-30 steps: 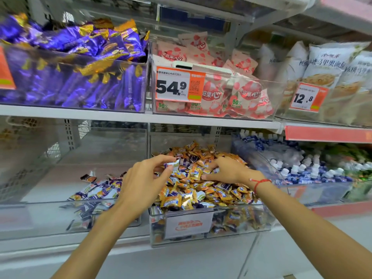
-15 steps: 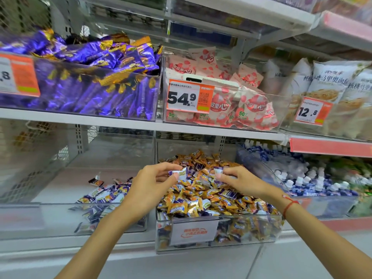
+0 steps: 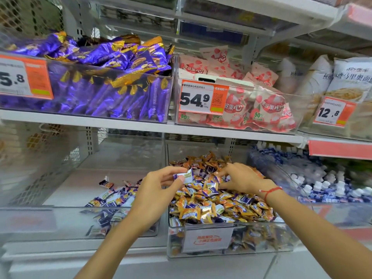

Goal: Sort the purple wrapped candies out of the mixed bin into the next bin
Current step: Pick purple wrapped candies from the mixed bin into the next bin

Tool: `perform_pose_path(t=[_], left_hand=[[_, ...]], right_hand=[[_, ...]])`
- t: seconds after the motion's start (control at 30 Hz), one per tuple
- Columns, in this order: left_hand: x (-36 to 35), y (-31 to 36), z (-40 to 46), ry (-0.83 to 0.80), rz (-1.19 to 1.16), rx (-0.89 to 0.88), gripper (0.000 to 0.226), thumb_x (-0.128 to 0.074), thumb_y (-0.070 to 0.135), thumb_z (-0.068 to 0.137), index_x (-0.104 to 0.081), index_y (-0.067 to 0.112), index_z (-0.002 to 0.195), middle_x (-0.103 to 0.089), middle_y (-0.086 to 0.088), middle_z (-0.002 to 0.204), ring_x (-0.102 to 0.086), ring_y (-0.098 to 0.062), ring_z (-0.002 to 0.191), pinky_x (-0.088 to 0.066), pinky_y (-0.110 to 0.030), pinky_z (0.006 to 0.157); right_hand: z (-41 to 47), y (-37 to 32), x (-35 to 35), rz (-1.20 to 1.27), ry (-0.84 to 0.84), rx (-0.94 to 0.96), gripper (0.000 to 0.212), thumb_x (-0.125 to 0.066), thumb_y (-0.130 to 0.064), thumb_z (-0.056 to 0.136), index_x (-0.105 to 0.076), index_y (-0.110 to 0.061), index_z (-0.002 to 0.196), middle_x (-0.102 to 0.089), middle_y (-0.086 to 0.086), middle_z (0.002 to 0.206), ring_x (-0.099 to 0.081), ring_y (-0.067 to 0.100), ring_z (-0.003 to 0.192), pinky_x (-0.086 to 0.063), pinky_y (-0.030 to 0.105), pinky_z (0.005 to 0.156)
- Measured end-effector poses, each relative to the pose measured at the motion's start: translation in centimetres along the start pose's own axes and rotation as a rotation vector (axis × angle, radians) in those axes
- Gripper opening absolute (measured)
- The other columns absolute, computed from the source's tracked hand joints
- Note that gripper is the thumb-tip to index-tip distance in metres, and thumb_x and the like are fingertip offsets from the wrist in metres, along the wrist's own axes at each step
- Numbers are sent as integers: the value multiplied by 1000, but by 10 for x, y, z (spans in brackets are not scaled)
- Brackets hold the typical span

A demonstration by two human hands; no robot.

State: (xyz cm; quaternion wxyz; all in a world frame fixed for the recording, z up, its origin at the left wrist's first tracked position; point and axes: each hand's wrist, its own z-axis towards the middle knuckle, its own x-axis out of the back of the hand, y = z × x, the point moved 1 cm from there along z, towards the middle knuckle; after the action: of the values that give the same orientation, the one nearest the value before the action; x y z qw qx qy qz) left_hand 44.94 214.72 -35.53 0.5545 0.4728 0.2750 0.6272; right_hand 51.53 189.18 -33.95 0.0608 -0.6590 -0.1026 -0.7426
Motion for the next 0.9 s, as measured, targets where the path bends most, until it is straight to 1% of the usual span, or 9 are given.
perform_pose_path(t=[0.1,0.2,0.27,0.37,0.43,0.5,0.6,0.73,0.9], left_hand=[[-1,0,-2,47,-11,6,20,-62,26,92,-68,38,106,-69,19,104,-65,4,91,-56,-27,86],[8,2,-2,289,144,-23,18,-60,32,93,-67,45,104,-69,21,88,-66,-1,77,-56,-34,74],[21,8,-3,467,329,-9,18,-56,35,94,-65,46,105,-67,19,80,-63,-7,69,-49,-32,64],[43,4,-4,585,484,50,23,-54,34,94,-64,44,112,-72,11,88,-66,-20,80,-43,-31,65],[52,-8,-4,543,567,121,31,-53,35,94,-60,43,122,-73,5,100,-66,-27,96,-46,-35,74],[56,-22,-5,431,631,221,40,-51,39,94,-51,42,134,-71,5,110,-64,-27,105,-46,-37,79],[58,-34,-2,351,646,260,39,-53,38,94,-51,40,133,-68,4,117,-64,-24,103,-45,-34,76],[52,-25,7,375,502,196,24,-54,25,94,-62,38,113,-70,12,106,-60,-13,84,-37,-28,70],[12,9,12,401,389,-3,23,-56,21,93,-65,42,97,-67,23,91,-63,-1,73,-40,-18,57]], right_hand=[[-10,-7,4,360,208,-18,39,-56,-56,88,-59,-24,66,-64,-4,74,-59,12,71,-45,33,67],[-20,-50,17,579,396,78,34,-56,-47,92,-63,-18,77,-58,-5,69,-51,7,63,-39,25,61],[-18,-88,26,652,401,176,28,-56,-47,92,-67,-21,87,-63,-5,80,-55,8,75,-42,27,72],[-1,-136,29,523,431,235,30,-58,-49,90,-68,-24,102,-63,-7,90,-51,11,87,-38,30,80],[15,-158,27,434,435,234,32,-60,-48,90,-67,-25,110,-62,-5,98,-50,15,94,-36,34,86],[26,-171,23,406,270,232,44,-62,-47,89,-57,-28,128,-57,2,113,-45,20,110,-32,37,94],[26,-164,18,470,81,245,61,-60,-44,91,-38,-30,146,-50,4,133,-37,22,128,-27,39,106],[-10,-118,11,639,203,218,38,-54,-35,96,-52,-32,134,-54,-7,133,-42,12,127,-36,39,106],[-58,-25,-3,454,317,-53,27,-57,-30,95,-62,-35,120,-60,-11,122,-47,10,121,-41,31,99]])
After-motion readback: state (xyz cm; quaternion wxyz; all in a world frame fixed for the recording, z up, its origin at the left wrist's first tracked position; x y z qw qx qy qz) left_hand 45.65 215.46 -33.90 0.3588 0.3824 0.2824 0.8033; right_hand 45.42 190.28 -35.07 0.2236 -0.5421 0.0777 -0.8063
